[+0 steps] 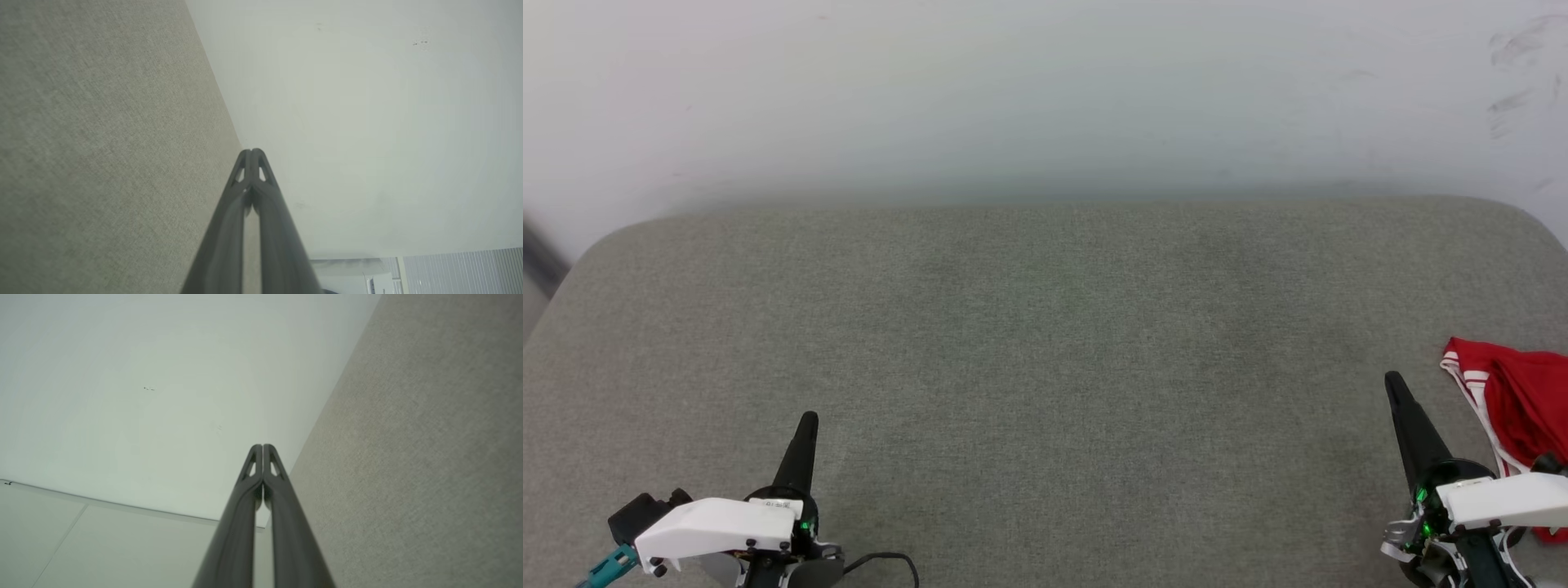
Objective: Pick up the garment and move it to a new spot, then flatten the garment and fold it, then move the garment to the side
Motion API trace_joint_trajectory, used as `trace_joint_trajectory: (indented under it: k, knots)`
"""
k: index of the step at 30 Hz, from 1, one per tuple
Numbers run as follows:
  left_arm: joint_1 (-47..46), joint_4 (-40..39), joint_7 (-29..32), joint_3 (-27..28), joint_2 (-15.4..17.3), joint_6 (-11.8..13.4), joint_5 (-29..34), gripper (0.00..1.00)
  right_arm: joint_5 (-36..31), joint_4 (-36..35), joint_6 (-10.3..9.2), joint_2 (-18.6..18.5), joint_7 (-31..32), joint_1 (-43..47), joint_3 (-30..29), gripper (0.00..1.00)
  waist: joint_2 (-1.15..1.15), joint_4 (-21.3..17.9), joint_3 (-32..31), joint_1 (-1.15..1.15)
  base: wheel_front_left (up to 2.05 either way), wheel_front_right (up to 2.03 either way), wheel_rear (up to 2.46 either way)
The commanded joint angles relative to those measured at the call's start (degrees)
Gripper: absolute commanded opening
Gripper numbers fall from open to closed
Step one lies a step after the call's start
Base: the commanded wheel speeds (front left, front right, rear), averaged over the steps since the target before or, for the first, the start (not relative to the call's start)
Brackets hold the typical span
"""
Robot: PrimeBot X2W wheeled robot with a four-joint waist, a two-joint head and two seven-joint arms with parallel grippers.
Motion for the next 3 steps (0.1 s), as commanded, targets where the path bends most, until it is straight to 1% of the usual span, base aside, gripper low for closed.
trace_joint_trajectory:
  k: [1, 3]
  knots:
    - [-1.2, -0.1, 0.3, 0.4, -0.2, -0.7, -1.1, 0.0, 1.2, 0.0, -0.01, 0.2, 0.1, -1.4, -0.2, 0.0, 0.0, 0.0, 0.0, 0.0, 0.0, 0.0, 0.0]
    - [-1.3, 0.0, 0.6, 0.6, -0.3, -0.7, -1.9, 0.0, 2.1, 0.3, -0.01, 0.2, 0.2, -1.4, -0.3, 0.0, 0.0, 0.1, 0.1, 0.0, 0.0, 0.0, 0.0]
